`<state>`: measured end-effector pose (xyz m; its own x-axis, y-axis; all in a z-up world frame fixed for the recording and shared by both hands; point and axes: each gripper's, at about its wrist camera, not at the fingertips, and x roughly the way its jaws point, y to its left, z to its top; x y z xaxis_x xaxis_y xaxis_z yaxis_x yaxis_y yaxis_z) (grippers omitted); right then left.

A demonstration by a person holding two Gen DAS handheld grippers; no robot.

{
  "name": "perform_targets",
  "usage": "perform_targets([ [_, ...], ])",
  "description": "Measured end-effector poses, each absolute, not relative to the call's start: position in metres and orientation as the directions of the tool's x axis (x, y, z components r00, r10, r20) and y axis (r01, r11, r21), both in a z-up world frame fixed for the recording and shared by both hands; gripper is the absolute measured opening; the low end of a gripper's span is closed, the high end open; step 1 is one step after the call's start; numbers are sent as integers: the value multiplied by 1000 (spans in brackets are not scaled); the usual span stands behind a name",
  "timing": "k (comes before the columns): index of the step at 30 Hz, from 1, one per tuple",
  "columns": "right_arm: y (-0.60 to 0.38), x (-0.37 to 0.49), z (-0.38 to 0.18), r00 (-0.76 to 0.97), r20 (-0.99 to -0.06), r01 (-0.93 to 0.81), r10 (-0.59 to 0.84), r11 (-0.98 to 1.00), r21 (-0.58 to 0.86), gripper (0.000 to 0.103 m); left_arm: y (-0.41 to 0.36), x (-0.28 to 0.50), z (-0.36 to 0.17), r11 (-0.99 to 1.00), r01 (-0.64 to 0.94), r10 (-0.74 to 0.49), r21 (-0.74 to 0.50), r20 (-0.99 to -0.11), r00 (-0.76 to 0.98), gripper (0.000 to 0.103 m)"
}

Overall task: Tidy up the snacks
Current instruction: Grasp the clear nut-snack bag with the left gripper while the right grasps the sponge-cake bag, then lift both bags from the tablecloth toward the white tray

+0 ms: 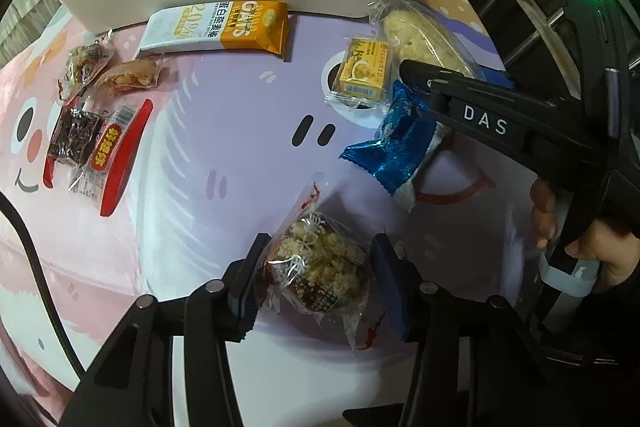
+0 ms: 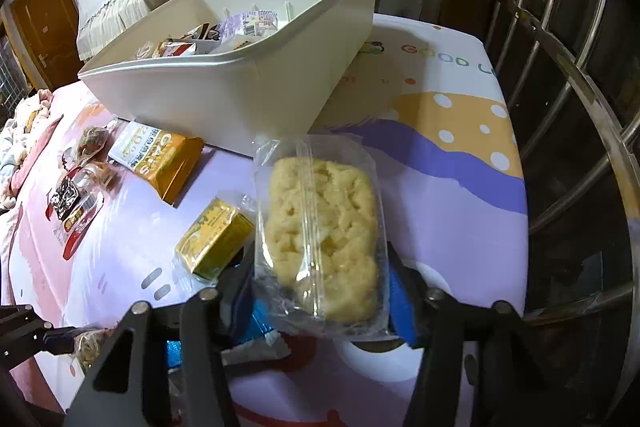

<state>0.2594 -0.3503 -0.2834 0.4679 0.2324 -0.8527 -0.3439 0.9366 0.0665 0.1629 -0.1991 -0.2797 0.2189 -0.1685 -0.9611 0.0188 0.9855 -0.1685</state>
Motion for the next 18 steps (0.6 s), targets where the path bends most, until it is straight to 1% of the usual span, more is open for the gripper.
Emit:
perform_targets([
  [2, -350, 259, -282, 461, -857, -339, 228, 939, 68, 54, -197, 162, -277, 984, 11, -177, -179, -959, 220, 47],
  [7, -355, 256, -275, 455, -860, -317, 231, 944, 87, 54, -189, 155, -264, 974, -16, -215, -225, -947, 241, 37],
  [9, -357, 253, -271, 456, -859, -314, 233, 945, 90, 54, -186, 154, -257, 972, -25, -221, -235, -941, 256, 35],
  [18, -366, 240, -245, 484, -843, -308, 235, 947, 87, 54, -165, 137, -227, 972, -53, -200, -227, -930, 307, 35],
])
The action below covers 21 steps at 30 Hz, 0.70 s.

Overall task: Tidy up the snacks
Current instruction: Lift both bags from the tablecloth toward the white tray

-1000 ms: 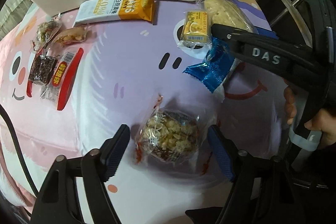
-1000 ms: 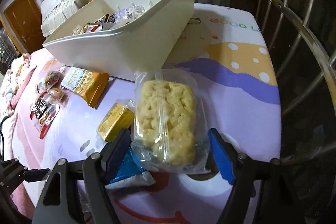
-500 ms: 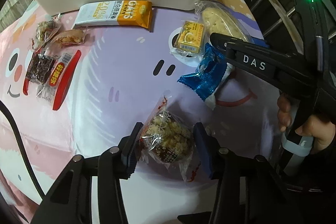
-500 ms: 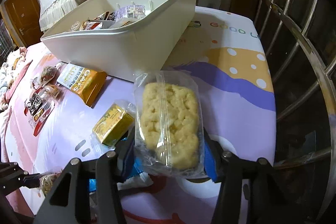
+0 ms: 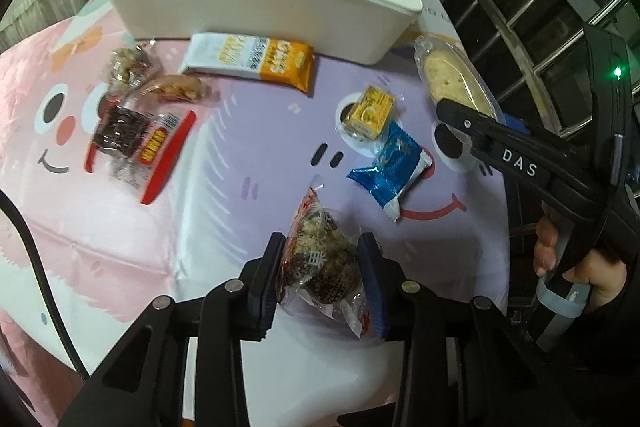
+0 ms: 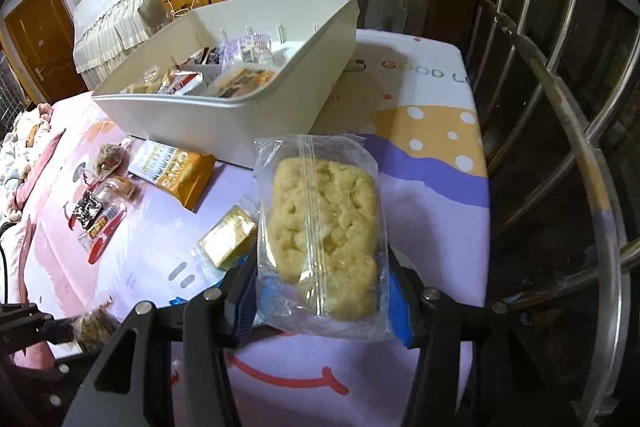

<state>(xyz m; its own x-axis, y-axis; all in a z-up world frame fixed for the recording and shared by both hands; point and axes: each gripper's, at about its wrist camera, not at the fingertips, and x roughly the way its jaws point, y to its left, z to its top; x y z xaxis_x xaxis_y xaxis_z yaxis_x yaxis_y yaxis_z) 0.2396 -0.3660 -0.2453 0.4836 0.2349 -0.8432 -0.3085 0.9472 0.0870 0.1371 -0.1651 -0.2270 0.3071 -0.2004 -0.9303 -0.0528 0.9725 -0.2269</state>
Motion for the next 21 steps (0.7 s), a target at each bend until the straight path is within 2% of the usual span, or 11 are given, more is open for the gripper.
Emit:
perform_targets([
  [10, -359, 225, -215, 520, -817, -306, 249, 947, 94, 54, -142, 132, -183, 981, -33, -163, -191, -904, 394, 35],
  [21, -355, 216, -182, 583, -784, -240, 214, 967, 86, 54, -103, 158, -131, 979, 34, -192, -202, -847, 496, 35],
])
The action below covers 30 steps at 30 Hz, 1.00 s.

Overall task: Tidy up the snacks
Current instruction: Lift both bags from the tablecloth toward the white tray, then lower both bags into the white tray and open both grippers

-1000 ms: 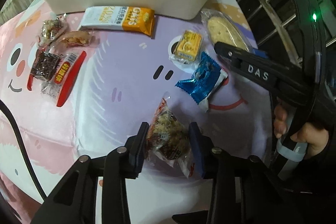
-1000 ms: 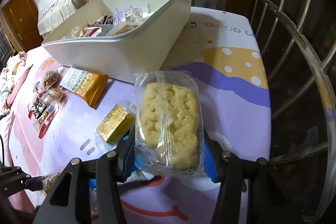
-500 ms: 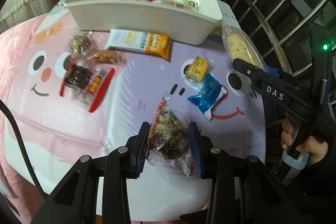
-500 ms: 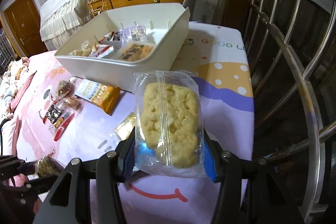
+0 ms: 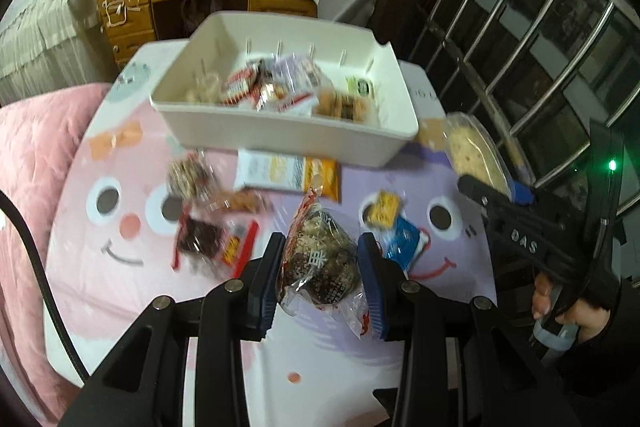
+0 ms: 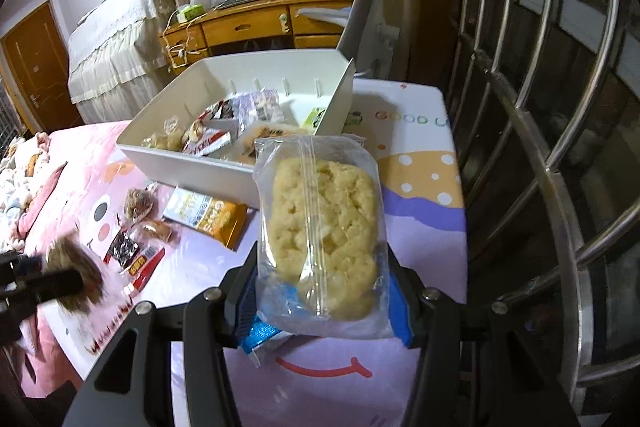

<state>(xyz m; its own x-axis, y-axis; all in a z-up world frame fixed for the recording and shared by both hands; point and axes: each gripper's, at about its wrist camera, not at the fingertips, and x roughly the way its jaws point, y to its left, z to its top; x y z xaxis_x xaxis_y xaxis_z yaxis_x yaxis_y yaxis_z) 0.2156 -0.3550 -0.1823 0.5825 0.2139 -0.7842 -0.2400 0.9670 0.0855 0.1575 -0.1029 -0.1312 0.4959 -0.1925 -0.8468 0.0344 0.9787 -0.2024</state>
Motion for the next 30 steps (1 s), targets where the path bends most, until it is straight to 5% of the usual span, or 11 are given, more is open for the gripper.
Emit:
perform_targets([
  [30, -274, 286, -150, 675, -723, -122, 148, 989, 89, 54, 14, 334, -111, 978, 115, -207, -172, -814, 543, 36],
])
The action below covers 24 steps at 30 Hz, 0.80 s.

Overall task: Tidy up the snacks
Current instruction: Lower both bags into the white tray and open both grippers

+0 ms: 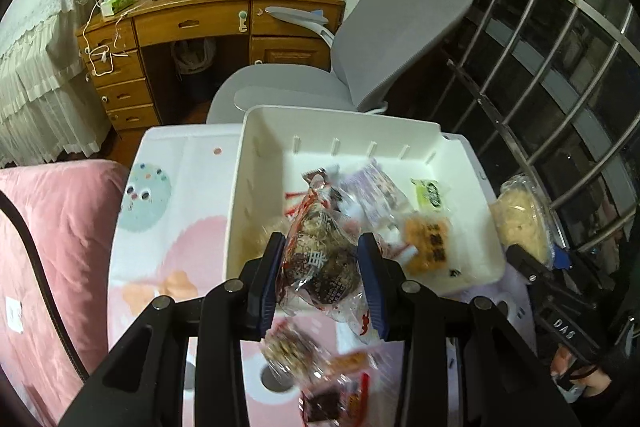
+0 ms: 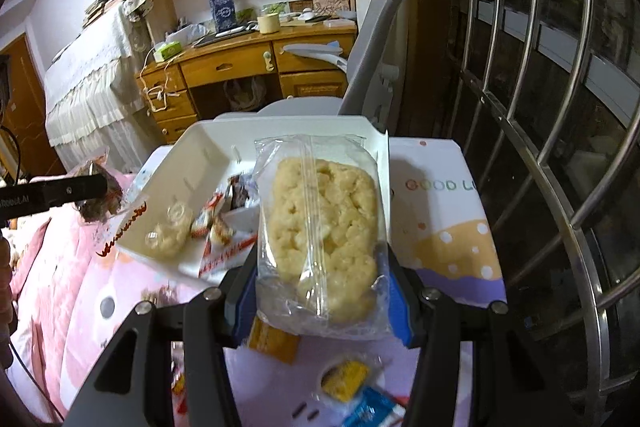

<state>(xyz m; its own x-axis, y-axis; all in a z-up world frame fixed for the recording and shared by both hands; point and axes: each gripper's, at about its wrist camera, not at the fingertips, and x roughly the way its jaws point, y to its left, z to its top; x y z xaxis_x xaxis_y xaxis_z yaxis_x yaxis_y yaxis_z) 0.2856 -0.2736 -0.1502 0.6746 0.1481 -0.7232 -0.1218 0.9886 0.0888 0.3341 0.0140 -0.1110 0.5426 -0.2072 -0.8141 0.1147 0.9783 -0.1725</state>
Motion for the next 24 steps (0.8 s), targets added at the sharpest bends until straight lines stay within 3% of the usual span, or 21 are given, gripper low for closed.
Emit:
perform_targets([
  [9, -267, 315, -144, 703, -701, -77, 123, 992, 97, 54, 20, 360, -119, 968, 129, -252, -217, -814, 523, 36],
  [11, -267, 319, -145, 696, -707, -77, 125, 992, 99, 54, 17, 360, -121, 966, 135, -259, -222, -820, 510, 40],
  [13, -266, 323, -151, 666, -735, -76, 128, 992, 104, 55, 15, 360, -122, 968, 127, -250, -215, -828, 502, 56],
  [16, -265, 324, -155, 646, -752, -77, 129, 992, 104, 57, 12, 361, -122, 973, 122, -232, -197, -836, 497, 64],
  [24, -267, 316, -153, 638, -759, -76, 128, 992, 103, 64, 13, 348, -122, 978, 117, -210, -175, -853, 478, 67],
])
